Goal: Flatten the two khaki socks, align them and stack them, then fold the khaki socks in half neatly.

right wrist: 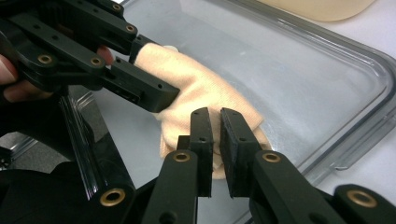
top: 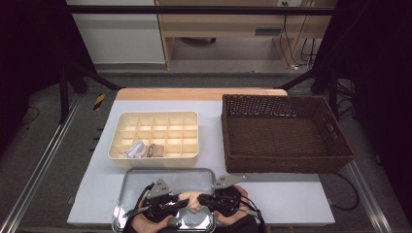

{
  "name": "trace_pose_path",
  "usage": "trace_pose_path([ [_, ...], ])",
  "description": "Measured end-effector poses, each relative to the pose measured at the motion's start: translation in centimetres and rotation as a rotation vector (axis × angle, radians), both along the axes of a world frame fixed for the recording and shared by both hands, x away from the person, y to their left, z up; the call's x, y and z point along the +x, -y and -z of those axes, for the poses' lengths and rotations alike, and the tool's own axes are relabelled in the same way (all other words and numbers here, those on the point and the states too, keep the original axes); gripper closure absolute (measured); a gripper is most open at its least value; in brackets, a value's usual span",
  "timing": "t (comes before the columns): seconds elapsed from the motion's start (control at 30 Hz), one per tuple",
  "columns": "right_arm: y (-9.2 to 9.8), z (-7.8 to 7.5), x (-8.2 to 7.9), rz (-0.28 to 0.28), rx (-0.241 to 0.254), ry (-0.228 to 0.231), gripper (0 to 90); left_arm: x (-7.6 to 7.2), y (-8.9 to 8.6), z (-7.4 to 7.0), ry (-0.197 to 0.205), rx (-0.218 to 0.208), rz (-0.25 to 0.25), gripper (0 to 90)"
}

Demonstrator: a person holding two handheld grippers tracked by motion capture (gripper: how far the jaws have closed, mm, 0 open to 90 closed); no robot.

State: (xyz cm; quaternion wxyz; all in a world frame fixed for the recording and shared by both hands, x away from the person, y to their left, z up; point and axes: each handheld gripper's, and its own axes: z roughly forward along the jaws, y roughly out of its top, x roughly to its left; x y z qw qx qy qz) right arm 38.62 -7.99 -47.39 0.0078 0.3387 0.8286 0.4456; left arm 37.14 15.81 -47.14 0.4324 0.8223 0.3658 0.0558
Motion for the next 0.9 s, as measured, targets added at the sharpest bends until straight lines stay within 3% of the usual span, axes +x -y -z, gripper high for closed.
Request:
trace_pose_path([
  [0.23,0.4,-0.8,0.2,0.014,0.012,0.009,82.1,0.0,0.1,-1.5,0.039,-0.04,0.015,70.0],
  [0.4,1.1,-1.5,0.5,0.037,0.028,0.027,80.2,0.4,-0.8,-2.8,0.078,-0.069,-0.009,69.9],
  [0.57,2.5,-1.9,0.9,0.097,0.024,0.057,77.7,0.9,-1.4,-3.4,0.086,-0.062,-0.019,69.9],
  [0.73,4.5,-2.3,1.4,0.199,-0.021,0.098,72.6,1.4,-1.7,-3.5,0.084,-0.045,-0.026,69.8],
  [0.9,6.3,-2.3,1.4,0.259,-0.045,0.117,68.7,1.8,-2.1,-4.2,0.103,-0.039,-0.035,69.8],
])
